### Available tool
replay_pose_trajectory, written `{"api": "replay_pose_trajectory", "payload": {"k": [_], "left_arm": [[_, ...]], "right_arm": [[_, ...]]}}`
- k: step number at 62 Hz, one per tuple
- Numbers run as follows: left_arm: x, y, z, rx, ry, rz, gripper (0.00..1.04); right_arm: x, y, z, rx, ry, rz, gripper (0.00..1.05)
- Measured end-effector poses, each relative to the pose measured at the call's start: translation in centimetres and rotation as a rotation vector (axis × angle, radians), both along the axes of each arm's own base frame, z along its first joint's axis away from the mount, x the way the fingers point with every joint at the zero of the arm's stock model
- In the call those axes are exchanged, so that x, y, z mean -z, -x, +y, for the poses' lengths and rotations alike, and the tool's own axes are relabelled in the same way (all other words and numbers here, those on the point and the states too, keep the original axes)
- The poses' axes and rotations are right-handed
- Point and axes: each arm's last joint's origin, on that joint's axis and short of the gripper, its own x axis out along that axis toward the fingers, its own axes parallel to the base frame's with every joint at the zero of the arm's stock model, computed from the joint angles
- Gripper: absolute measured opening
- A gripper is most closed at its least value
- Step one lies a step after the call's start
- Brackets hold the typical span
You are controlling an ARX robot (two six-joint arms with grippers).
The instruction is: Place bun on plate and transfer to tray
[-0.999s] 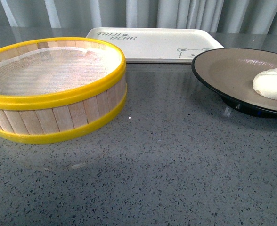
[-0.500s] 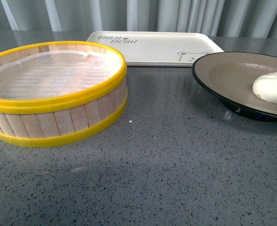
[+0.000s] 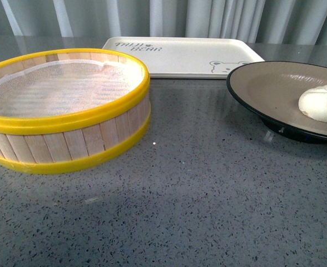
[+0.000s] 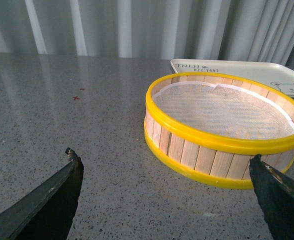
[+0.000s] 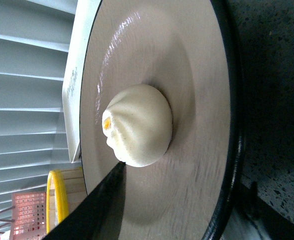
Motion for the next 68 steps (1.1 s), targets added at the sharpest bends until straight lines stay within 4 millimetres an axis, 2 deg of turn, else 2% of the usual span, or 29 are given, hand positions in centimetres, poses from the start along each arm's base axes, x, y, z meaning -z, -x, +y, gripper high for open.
{"api": "replay_pose_trajectory", "payload": {"k": [16,27,36,50,61,68], "left_arm": [[0.0,0.0,0.0,0.000,0.000,0.000,0.98],[0.0,0.0,0.0,0.000,0.000,0.000,0.98],[0.0,0.0,0.0,0.000,0.000,0.000,0.98],[0.0,0.0,0.0,0.000,0.000,0.000,0.98],[0.0,0.0,0.0,0.000,0.000,0.000,0.98],[0.0,0.0,0.0,0.000,0.000,0.000,0.98]], "right_arm": [[0.0,0.0,0.0,-0.012,-0.030,-0.005,0.02],[0.3,0.3,0.1,-0.009,-0.057,-0.008,0.02],[0.1,0.8,0.2,-0.001,-0.086,-0.080,0.02],[-1.2,0.6,0.2,0.020,-0.163,-0.185,0.02],[-2.5,-0.5,0.0,0.061,-0.243,-0.239,0.02],[-3.3,-2.3,0.0,0.101,-0.297,-0.244,0.02]]}}
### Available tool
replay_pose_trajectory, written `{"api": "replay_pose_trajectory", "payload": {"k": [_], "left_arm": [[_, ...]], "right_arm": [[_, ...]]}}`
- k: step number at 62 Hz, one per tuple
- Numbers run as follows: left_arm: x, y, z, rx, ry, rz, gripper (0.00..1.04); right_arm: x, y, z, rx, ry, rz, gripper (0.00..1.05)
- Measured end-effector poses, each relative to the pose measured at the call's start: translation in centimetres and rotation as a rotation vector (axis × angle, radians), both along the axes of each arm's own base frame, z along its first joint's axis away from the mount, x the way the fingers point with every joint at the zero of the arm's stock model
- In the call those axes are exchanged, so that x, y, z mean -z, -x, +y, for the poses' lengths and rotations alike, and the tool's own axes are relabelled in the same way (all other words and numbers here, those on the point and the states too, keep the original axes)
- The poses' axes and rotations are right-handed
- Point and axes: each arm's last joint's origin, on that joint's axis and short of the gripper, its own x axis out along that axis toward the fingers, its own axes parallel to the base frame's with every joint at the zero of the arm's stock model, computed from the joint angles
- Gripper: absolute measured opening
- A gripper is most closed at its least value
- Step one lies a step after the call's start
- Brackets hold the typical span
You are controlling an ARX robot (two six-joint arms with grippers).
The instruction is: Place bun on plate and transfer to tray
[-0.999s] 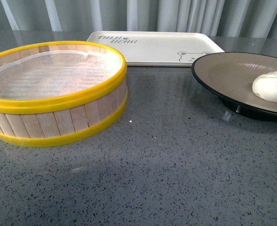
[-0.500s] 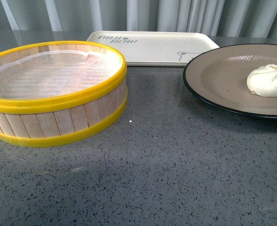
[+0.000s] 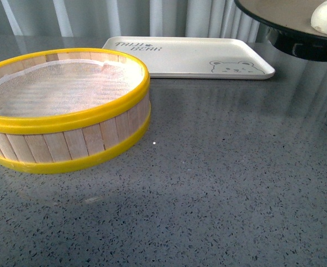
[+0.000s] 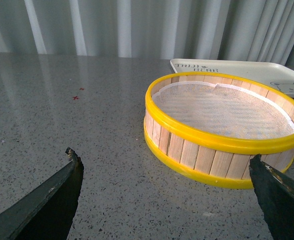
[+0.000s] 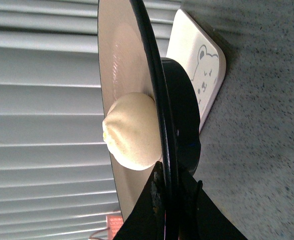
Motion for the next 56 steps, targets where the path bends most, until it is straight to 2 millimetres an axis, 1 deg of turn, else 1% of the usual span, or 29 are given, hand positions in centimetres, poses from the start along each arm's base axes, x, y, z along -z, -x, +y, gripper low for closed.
{"api": "replay_pose_trajectory", "payload": {"k": [3,6,10,13,20,23,32,42,48,56], "left_arm": [[0.0,0.0,0.0,0.000,0.000,0.000,0.98],[0.0,0.0,0.0,0.000,0.000,0.000,0.98],[0.0,0.0,0.0,0.000,0.000,0.000,0.98],[0.0,0.0,0.0,0.000,0.000,0.000,0.98],[0.0,0.0,0.0,0.000,0.000,0.000,0.98],[0.0,0.0,0.0,0.000,0.000,0.000,0.98],[0.0,0.0,0.0,0.000,0.000,0.000,0.98],[0.0,0.0,0.0,0.000,0.000,0.000,0.98],[0.0,0.0,0.0,0.000,0.000,0.000,0.98],[0.0,0.0,0.0,0.000,0.000,0.000,0.98]], "right_arm": [[-0.2,-0.8,0.0,0.012,-0.022,0.004,0.02],[-0.5,-2.3,0.2,0.022,-0.050,0.014,0.02],[-0.8,-3.5,0.4,0.024,-0.063,0.025,0.02],[-1.2,-4.9,0.6,0.023,-0.070,0.039,0.02],[-1.8,-8.0,1.2,0.018,-0.068,0.073,0.02],[-2.0,-9.8,1.7,0.009,-0.057,0.097,0.02],[-1.9,-13.3,2.7,-0.016,-0.019,0.138,0.02],[-1.5,-16.0,3.8,-0.036,0.002,0.156,0.02],[-1.1,-17.1,4.5,-0.048,0.014,0.171,0.02],[-0.4,-18.0,5.2,-0.062,0.028,0.192,0.02]]}}
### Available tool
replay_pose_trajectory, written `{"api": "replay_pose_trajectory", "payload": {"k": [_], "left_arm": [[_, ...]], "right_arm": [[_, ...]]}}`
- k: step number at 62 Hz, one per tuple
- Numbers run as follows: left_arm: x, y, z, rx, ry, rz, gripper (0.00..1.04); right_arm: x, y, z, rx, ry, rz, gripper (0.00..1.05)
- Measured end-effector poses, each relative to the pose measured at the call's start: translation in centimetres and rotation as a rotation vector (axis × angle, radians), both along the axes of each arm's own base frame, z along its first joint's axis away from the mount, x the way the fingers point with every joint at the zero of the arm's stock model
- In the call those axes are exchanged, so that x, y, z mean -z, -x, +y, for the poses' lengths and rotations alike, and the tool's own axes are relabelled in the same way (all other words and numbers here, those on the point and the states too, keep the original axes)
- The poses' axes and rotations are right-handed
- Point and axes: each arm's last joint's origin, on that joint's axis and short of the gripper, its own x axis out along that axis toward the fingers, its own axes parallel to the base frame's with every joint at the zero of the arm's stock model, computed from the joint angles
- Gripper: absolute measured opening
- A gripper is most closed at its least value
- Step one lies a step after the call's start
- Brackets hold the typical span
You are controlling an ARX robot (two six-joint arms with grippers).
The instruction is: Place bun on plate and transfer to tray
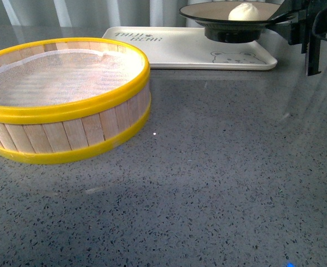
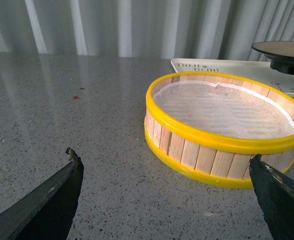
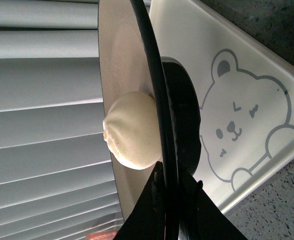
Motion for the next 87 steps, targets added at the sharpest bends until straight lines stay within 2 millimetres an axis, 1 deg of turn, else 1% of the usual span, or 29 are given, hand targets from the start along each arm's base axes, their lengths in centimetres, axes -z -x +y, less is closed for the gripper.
{"api": "replay_pose_trajectory", "payload": {"k": [4,16,33,41,57,60,62,71,73,79,81,87], "left_arm": [[0.0,0.0,0.0,0.000,0.000,0.000,0.98],[0.0,0.0,0.0,0.000,0.000,0.000,0.98],[0.0,0.0,0.0,0.000,0.000,0.000,0.98],[0.0,0.0,0.0,0.000,0.000,0.000,0.98],[0.0,0.0,0.0,0.000,0.000,0.000,0.98],[0.0,0.0,0.0,0.000,0.000,0.000,0.98],[0.0,0.0,0.0,0.000,0.000,0.000,0.98],[0.0,0.0,0.0,0.000,0.000,0.000,0.98],[0.0,0.0,0.0,0.000,0.000,0.000,0.98],[0.0,0.0,0.0,0.000,0.000,0.000,0.98],[0.0,0.0,0.0,0.000,0.000,0.000,0.98],[0.0,0.0,0.0,0.000,0.000,0.000,0.98]], "right_arm": [[0.5,-0.5,0.4,-0.008,0.009,0.019,0.02],[1.5,-1.1,0.6,-0.006,0.015,0.037,0.02],[1.7,-2.2,0.5,0.001,0.021,0.042,0.02],[2.2,-2.8,0.6,-0.002,0.026,0.058,0.02],[2.4,-3.3,0.7,-0.012,0.029,0.063,0.03],[2.4,-3.3,0.7,-0.014,0.030,0.060,0.08],[2.3,-3.4,0.7,-0.014,0.030,0.059,0.13],[2.3,-3.4,0.7,-0.023,0.027,0.061,0.43],[2.3,-3.4,0.7,-0.023,0.026,0.061,0.47],[2.3,-3.4,0.8,-0.024,0.025,0.061,0.63],[2.3,-3.4,0.8,-0.024,0.025,0.062,0.66],[2.4,-3.1,1.0,-0.023,0.022,0.069,0.82]]}}
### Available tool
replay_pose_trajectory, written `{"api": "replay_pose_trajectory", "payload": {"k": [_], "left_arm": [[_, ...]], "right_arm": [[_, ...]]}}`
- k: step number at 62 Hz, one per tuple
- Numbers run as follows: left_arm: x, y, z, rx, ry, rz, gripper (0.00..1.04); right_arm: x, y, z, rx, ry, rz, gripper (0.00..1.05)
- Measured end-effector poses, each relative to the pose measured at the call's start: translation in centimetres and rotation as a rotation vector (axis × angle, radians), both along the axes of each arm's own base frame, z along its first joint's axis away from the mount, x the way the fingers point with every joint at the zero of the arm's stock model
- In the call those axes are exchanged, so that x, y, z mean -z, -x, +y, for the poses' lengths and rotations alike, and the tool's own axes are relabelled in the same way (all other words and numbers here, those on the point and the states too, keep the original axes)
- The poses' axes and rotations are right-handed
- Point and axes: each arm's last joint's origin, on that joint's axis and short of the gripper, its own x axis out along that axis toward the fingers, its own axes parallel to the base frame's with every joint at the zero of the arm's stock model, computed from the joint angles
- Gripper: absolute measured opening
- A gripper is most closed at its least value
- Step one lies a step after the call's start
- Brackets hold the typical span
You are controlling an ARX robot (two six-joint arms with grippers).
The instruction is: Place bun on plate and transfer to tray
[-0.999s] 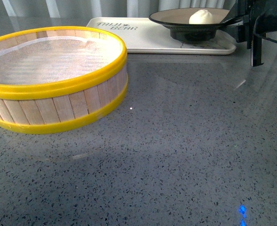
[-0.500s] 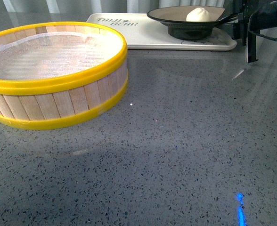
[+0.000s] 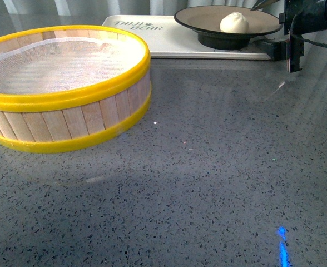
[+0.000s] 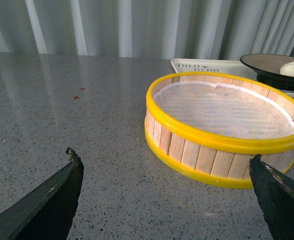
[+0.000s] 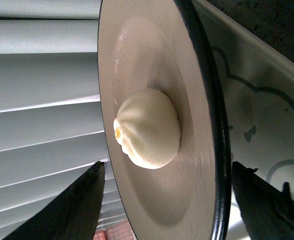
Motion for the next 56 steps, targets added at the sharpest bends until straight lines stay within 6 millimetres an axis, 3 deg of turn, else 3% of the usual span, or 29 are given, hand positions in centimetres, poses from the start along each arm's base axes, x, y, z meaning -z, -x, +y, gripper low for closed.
{"api": "replay_pose_trajectory", "payload": {"k": [8,19,31,44,56], "left_arm": [[0.0,0.0,0.0,0.000,0.000,0.000,0.98],[0.0,0.0,0.0,0.000,0.000,0.000,0.98],[0.0,0.0,0.0,0.000,0.000,0.000,0.98],[0.0,0.0,0.0,0.000,0.000,0.000,0.98],[0.0,0.0,0.0,0.000,0.000,0.000,0.98]], "right_arm": [[-0.5,1.0,0.1,0.003,-0.010,-0.012,0.98],[-1.7,3.2,-0.1,0.024,-0.006,-0.044,0.96],[-3.3,6.9,-1.3,0.101,0.079,-0.062,0.96],[-5.9,11.7,-4.5,0.253,0.365,-0.047,0.96],[-8.2,18.5,-10.4,0.397,0.797,-0.116,0.96]]}}
